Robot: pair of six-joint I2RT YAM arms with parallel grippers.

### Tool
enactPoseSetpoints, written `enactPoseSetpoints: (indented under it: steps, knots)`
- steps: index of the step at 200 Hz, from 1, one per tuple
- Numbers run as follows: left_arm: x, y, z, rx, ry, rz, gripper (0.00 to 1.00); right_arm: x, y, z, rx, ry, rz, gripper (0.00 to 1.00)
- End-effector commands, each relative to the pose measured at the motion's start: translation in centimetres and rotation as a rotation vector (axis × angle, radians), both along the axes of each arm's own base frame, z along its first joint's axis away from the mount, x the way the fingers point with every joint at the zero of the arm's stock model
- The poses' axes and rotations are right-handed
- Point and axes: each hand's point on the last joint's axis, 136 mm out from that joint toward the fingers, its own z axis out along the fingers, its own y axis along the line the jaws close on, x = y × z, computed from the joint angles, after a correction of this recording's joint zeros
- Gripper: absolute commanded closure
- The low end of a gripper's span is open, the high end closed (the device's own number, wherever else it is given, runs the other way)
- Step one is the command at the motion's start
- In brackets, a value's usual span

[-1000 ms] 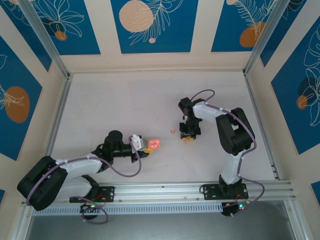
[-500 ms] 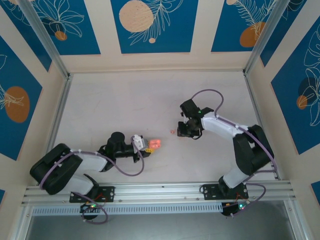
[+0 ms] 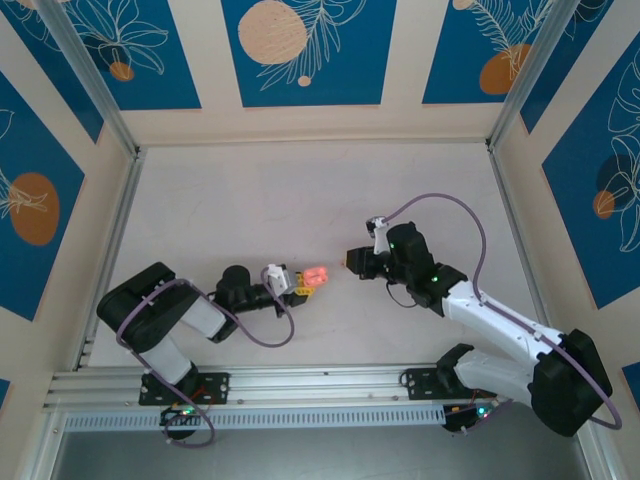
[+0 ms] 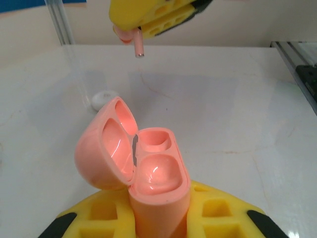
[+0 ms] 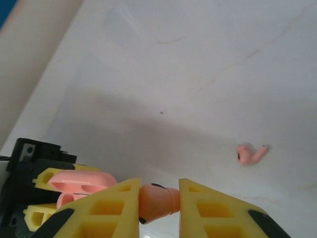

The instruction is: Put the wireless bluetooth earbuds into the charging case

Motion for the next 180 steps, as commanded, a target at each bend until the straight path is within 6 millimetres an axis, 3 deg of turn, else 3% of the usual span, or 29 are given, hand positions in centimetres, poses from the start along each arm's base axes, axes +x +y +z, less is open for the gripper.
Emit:
enactPoseSetpoints:
  steps: [1,62,180]
  knots:
    - [0.1,-0.7,2.4,-0.067,-0.064,-0.014,0.87,-0.6,1.7,2.1,0.092,-0.088,0.078,0.78]
    - [-0.2,-0.5,3.9,-0.097,-0.087,-0.013,0.87,-2.6,3.8,2.6,0.096,-0.131,0.221,0.78]
    - [-0.9,-0.5,4.5,-0.111,-0.094,-0.035,0.87,-2.5,4.8,2.2,0.086,-0.118,0.250,0.77]
